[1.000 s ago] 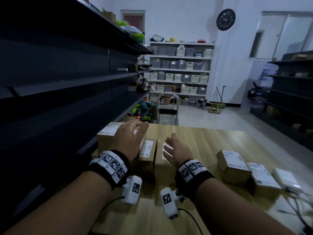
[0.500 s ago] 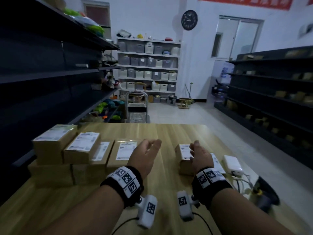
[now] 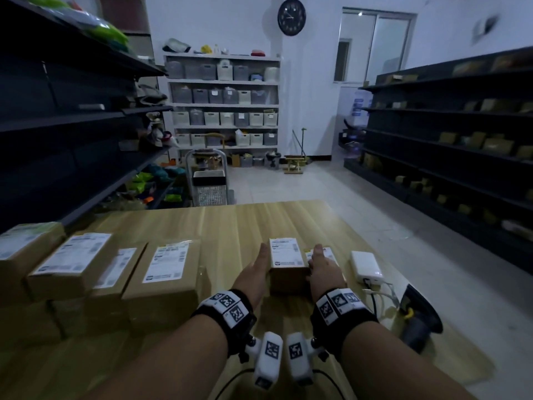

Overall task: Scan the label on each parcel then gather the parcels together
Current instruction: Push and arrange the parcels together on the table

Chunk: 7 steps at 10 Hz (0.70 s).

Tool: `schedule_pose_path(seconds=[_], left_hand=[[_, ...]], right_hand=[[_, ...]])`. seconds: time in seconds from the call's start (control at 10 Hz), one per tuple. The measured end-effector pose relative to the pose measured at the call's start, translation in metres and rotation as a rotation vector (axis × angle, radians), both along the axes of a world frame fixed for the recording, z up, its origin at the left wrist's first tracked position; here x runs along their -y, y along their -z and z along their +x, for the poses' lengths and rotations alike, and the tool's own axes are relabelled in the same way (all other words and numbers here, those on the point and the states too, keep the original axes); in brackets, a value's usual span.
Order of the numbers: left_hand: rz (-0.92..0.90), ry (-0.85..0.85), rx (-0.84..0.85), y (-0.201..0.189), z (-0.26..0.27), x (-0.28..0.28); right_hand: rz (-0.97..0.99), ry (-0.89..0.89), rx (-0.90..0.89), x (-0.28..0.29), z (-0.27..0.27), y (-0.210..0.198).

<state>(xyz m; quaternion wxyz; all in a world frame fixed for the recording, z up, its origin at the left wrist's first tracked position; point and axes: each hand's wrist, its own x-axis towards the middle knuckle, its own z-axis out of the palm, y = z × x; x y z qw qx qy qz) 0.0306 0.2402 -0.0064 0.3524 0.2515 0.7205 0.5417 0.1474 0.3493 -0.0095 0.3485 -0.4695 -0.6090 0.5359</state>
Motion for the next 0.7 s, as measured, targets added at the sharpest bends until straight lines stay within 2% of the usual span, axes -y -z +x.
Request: schedule_pose_path(seconds=[0.2,0.3,0.4,0.5,0.7], left_hand=[[0.068,0.023,0.065,0.015,-0.002,-0.009],[0.081,-0.001,0.014,-0.001,0.003,0.001],[0.128,-0.043,-0.034,-0.015,0.003,0.014],[0.167,-0.089,-0.131,-0.038,0.006,0.037],[0.178,-0.180,-0.153,-0.061,-0.019,0.093]], right_hand=[[-0.036,0.003,-0.019,0.003,-0.001,-0.003],[0.014,-0.001,0.008,0.013,0.000,-0.011],[0.025,0.003,-0.100,0.024,-0.003,-0.019],[0.060,0.024,-0.129,0.035,-0.009,-0.030],[0.054,-0.051,-0.289,0.081,-0.046,-0.045]])
